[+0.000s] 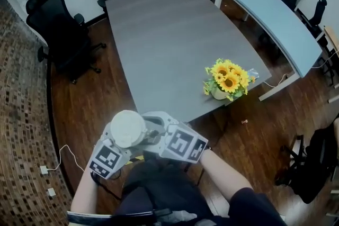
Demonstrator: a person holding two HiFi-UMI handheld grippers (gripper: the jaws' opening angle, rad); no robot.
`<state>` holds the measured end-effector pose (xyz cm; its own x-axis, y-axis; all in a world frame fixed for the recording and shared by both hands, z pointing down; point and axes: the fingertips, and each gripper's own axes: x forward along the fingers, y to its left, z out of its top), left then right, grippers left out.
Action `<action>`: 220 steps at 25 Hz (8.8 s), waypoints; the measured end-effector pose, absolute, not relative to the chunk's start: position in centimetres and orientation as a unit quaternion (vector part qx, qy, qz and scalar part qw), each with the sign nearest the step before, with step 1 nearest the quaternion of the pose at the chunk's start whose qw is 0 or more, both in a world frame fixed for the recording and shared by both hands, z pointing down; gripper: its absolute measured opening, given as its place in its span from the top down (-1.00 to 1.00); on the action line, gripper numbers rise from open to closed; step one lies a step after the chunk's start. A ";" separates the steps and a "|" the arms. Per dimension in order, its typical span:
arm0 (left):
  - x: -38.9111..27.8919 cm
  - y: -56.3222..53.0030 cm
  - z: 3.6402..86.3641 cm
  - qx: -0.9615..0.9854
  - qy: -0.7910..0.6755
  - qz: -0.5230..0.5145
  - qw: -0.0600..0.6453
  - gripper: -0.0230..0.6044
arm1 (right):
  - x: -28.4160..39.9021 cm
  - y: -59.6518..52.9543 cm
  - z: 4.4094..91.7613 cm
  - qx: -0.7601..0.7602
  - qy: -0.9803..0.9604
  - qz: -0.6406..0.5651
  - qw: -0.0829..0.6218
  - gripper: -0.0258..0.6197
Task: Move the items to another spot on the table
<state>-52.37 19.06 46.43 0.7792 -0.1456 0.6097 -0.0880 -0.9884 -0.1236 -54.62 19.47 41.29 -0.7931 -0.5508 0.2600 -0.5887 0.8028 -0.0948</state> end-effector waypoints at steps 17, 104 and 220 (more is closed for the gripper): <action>-64.9 11.4 44.3 -0.954 0.100 -0.278 0.057 -0.28 | -67.3 12.1 39.5 0.270 -0.951 0.065 0.135 -0.17; -73.5 -40.0 46.4 -0.950 0.056 -0.288 0.105 -0.28 | -75.6 -39.1 41.2 0.341 -0.927 0.058 0.147 -0.17; -28.1 -84.5 59.6 -0.913 -0.167 -0.330 0.171 -0.28 | -29.6 -84.5 54.8 0.596 -0.772 0.150 0.162 -0.16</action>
